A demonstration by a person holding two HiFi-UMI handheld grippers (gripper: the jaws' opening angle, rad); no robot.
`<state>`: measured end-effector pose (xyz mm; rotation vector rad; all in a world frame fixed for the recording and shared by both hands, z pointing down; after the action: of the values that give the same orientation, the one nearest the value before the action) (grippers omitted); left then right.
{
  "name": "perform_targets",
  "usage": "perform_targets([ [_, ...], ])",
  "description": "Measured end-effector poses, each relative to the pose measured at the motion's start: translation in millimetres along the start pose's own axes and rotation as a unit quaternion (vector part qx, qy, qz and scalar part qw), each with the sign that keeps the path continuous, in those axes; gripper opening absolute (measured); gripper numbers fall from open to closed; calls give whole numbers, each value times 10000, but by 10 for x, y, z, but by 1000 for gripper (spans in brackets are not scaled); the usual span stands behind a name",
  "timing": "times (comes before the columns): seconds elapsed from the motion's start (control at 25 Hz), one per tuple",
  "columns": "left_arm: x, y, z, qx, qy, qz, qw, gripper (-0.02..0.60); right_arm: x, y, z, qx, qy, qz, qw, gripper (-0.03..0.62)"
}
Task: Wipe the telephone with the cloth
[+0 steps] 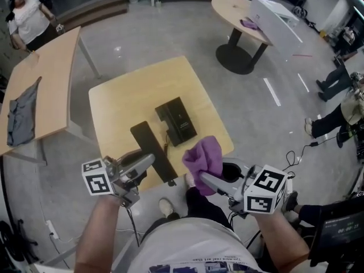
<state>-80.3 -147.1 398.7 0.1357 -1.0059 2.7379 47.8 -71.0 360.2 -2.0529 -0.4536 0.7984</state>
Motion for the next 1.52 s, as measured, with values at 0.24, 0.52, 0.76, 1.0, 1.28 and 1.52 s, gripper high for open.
perform_targets([
  [0.24, -113, -39, 453, 296, 268, -9, 9992, 84, -5, 87, -233, -45, -178, -65, 9998, 117],
  [0.52, -249, -205, 1028, 758, 550, -41, 9956, 84, 28, 86, -504, -144, -277, 57, 9995, 117],
  [0.76, -331, -307, 1426, 900, 764, 89, 9930, 84, 23, 38, -705, -310, -295, 239, 9988, 117],
  [1.0, -352, -437, 1762, 907, 845, 252, 9920, 84, -32, -58, -821, -366, -276, 403, 9981, 117],
  [1.28, -477, -484, 2060, 1153, 1019, 227, 9878, 84, -149, -63, -1001, -468, -108, 560, 9973, 117],
  [1.52, -512, -517, 2169, 1269, 1051, 114, 9863, 84, -216, -40, -1069, -500, 16, 660, 9966, 117],
])
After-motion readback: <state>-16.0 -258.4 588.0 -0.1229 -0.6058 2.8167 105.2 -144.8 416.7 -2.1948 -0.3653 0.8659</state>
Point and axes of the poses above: the fingertips, and each gripper's own axes: x backward along the fingers, z to its left, y out of its top, the point moved 1 cm from there along x, backward along the fingers, and after that the axes turned 3 degrees about -y, right-handed, at the moved point
